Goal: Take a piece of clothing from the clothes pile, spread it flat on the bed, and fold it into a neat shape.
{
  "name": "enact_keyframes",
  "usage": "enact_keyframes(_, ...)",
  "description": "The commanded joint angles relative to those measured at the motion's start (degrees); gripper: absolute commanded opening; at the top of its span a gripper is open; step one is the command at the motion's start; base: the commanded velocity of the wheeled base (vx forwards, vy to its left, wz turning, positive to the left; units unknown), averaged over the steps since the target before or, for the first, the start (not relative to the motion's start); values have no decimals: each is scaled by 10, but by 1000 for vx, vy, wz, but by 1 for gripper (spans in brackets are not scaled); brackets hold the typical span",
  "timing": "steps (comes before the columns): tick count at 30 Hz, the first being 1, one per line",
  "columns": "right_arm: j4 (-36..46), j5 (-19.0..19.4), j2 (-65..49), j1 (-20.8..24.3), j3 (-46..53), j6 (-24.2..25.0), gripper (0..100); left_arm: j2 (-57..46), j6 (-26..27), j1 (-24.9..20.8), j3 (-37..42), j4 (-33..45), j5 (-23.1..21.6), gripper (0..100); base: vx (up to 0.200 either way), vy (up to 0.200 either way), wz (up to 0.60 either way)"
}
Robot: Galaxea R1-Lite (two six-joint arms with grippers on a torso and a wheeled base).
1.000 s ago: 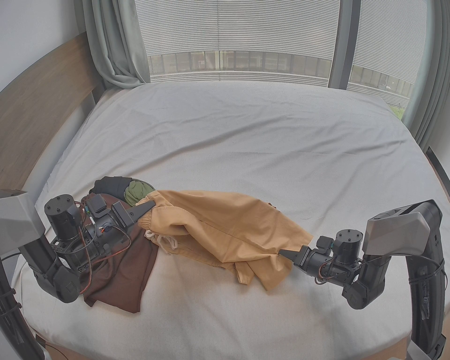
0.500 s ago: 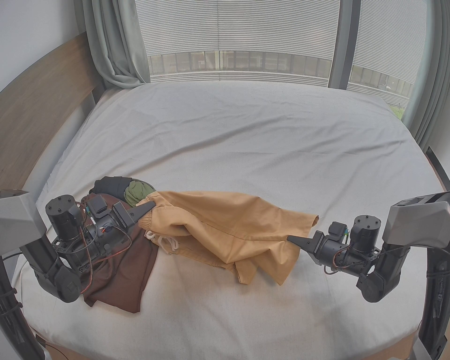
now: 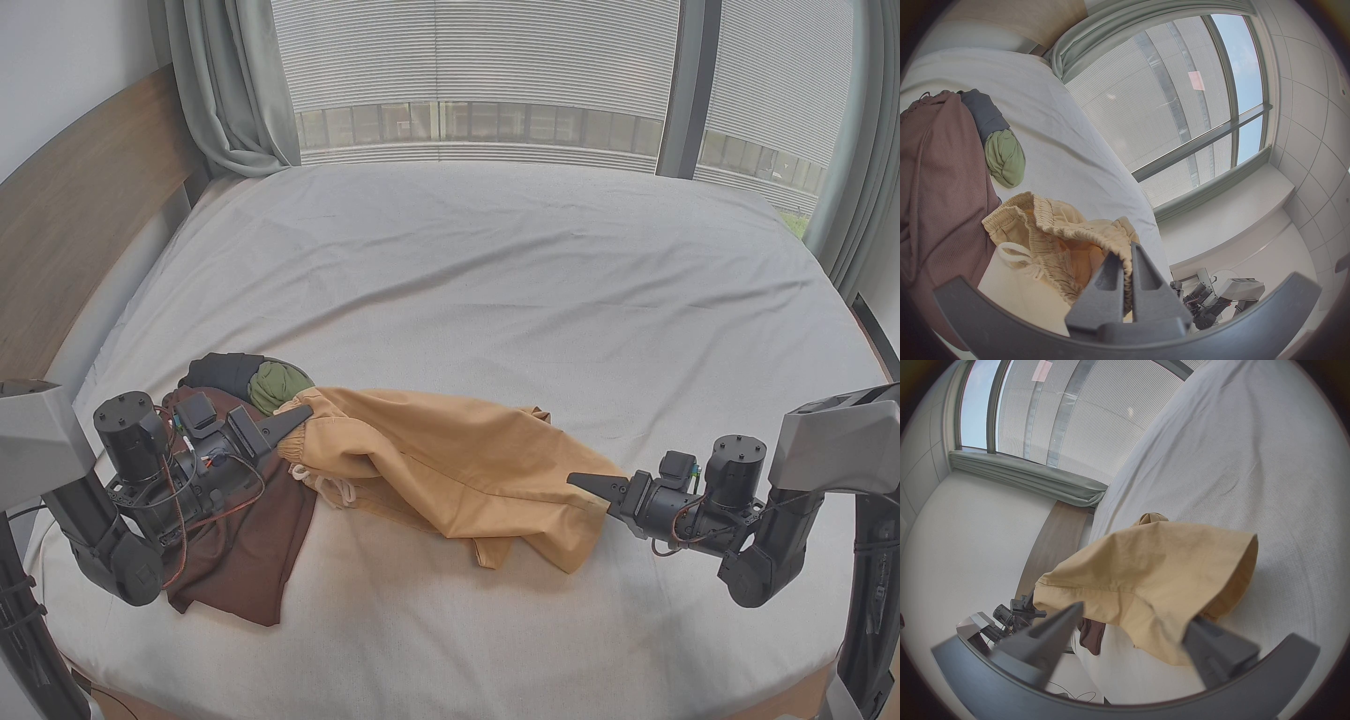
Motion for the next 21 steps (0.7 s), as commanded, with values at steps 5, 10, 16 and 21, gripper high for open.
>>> enact_keyframes(5, -1, -4, 65, 5, -29, -4, 100, -1, 0, 1, 0, 0, -2, 0, 0, 0, 0)
enact_keyframes(10, -2, -5, 84, 9, -39, -5, 100, -3, 0, 0, 0, 0, -2, 0, 0, 0, 0)
enact_keyframes(16, -3, -12, 88, 22, -48, -22, 100, -2, 0, 0, 0, 0, -3, 0, 0, 0, 0)
enact_keyframes(21, -4, -14, 86, 26, -50, -22, 100, -1, 0, 0, 0, 0, -3, 0, 0, 0, 0)
